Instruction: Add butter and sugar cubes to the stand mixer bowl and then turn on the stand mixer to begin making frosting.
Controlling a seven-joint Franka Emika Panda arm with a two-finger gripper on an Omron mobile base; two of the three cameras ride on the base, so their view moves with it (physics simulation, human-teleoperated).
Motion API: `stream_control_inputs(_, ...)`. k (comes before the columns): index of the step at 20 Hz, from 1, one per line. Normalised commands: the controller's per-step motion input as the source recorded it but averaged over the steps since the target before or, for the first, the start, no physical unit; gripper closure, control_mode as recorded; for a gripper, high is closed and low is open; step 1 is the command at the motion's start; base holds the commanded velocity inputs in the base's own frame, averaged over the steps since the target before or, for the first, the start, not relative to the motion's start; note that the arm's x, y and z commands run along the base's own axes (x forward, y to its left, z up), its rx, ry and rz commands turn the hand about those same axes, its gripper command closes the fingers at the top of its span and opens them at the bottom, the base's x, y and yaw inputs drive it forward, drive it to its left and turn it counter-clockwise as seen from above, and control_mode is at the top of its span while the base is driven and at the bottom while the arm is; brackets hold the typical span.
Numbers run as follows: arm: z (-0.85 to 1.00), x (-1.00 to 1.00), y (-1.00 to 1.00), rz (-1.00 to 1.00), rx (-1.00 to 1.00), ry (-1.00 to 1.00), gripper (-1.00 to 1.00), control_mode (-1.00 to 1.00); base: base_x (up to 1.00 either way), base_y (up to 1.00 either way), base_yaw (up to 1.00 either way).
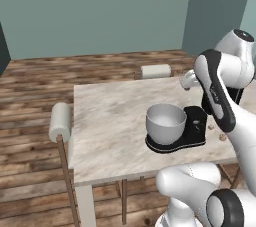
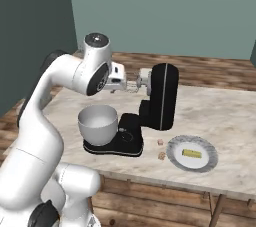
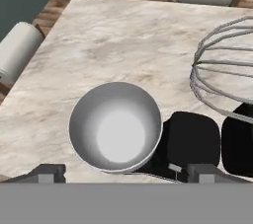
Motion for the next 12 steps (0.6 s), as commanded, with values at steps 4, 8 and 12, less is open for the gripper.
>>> stream_control_inputs(4,-0.16,-0.26,-0.74,0.16,0.00,-0.19,-1.00,-1.00,0.00,0.00,0.00)
stream_control_inputs(8,-0.21,-0.18,-0.78,0.19,0.01,-0.17,-1.00,-1.00,0.00,0.00,0.00)
stream_control_inputs(12,-0.21,-0.03,-0.64,0.22,0.03,-0.09,-1.00,-1.00,0.00,0.00,0.00)
